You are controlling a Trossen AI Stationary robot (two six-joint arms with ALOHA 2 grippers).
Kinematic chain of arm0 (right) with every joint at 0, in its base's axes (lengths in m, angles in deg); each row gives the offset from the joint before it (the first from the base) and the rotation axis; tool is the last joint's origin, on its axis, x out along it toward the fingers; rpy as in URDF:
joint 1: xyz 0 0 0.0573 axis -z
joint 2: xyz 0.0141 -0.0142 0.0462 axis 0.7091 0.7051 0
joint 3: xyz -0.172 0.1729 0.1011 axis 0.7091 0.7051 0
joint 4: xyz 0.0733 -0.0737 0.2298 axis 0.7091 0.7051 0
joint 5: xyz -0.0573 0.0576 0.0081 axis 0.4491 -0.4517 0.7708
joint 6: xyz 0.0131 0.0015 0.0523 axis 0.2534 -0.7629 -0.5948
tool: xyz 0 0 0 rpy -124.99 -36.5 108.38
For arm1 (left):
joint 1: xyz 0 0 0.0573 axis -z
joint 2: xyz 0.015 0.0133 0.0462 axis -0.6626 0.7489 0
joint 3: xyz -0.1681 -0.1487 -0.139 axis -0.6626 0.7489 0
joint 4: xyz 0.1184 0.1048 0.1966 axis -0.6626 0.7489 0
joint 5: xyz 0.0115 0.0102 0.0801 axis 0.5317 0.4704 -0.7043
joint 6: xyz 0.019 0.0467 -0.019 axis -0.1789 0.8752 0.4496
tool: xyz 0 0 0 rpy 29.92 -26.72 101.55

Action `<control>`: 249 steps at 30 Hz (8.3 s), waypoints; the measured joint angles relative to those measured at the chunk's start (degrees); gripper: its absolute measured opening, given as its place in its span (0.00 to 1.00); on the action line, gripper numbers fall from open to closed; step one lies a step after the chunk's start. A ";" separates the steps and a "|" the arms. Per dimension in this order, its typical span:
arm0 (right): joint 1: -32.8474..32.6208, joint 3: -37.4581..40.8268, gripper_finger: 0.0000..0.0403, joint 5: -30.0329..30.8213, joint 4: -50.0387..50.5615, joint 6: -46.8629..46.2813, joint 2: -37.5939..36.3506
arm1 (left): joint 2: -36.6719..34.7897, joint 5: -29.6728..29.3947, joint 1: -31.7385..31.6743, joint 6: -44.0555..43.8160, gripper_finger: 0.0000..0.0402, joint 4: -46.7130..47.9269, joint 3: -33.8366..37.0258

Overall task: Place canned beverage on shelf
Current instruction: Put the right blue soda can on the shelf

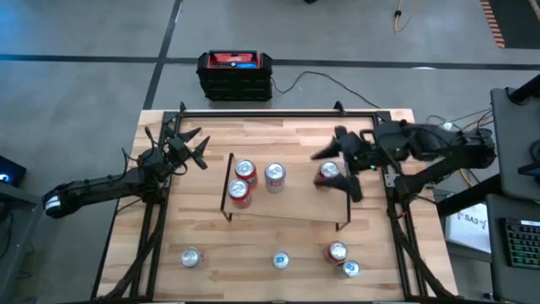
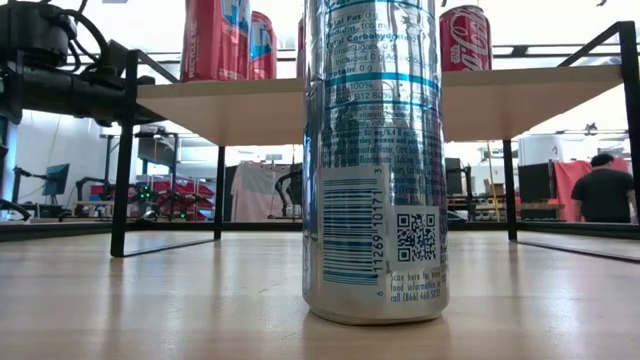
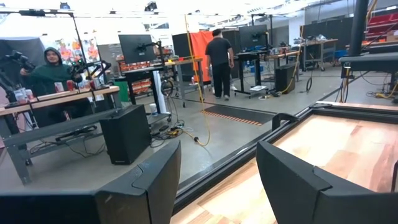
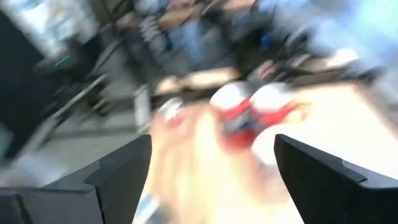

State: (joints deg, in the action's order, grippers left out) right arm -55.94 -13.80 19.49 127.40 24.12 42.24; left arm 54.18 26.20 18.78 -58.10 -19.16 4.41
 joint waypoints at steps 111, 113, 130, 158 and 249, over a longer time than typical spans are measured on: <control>-54.90 1.00 0.81 46.08 29.69 -108.78 46.86 | 0.02 -0.02 0.00 0.00 0.49 0.00 -0.02; -54.79 1.00 0.81 46.19 29.63 -108.60 46.86 | 0.00 0.00 0.00 0.00 0.49 0.00 -0.01; -53.94 0.34 0.68 44.29 29.21 -107.07 45.35 | 0.02 0.00 0.00 0.00 0.49 -0.02 0.00; -53.94 -6.25 0.62 41.62 28.34 -95.85 42.08 | 0.01 -0.01 0.01 0.00 0.49 -0.02 -0.01; -20.78 -23.90 0.62 52.11 39.51 -60.60 38.44 | 0.01 0.00 0.00 0.00 0.49 0.00 0.00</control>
State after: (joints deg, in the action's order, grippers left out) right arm -76.72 -37.70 71.60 166.91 -36.48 80.68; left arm 54.19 26.20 18.78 -58.10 -19.16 4.41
